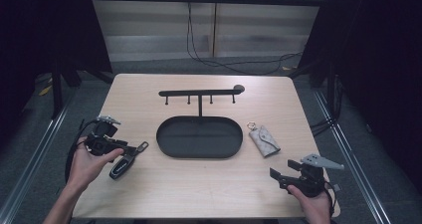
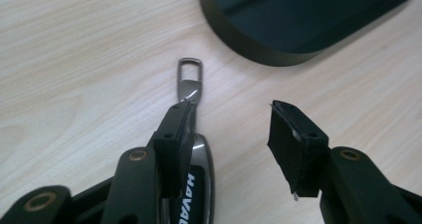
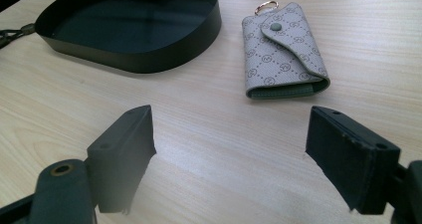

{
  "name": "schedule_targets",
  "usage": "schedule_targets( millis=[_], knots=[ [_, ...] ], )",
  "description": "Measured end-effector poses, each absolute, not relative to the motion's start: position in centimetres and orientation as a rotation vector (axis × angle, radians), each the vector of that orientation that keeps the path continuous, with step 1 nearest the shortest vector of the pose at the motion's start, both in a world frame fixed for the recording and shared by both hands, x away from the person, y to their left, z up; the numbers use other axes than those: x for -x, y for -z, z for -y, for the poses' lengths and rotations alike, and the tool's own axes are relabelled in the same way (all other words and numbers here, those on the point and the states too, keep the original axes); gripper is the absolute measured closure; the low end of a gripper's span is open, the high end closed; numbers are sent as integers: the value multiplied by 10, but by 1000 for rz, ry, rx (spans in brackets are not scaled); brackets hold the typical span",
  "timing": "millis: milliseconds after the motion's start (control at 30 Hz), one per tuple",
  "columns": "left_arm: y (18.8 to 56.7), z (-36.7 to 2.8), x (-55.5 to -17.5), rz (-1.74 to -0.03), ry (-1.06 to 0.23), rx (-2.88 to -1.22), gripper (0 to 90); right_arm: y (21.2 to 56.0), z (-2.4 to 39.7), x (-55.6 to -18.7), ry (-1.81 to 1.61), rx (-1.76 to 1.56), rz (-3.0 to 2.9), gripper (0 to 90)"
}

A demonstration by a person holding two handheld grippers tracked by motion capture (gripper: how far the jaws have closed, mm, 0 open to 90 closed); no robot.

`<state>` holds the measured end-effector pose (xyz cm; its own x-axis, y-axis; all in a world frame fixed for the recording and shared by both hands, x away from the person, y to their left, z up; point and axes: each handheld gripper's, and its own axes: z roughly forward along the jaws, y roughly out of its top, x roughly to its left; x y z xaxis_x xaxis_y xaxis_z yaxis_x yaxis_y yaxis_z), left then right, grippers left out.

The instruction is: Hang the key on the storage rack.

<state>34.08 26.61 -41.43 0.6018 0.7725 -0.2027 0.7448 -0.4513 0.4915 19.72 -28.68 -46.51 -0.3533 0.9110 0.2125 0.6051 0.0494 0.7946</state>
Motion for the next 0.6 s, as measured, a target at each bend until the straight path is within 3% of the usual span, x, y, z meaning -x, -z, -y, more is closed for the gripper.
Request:
schedule_targets(
  millis=[600],
  knots=[
    [429,-256,-379,-1251,1,-2416,576,467,285,-200,-1190,-1531,-2014,189]
  ],
)
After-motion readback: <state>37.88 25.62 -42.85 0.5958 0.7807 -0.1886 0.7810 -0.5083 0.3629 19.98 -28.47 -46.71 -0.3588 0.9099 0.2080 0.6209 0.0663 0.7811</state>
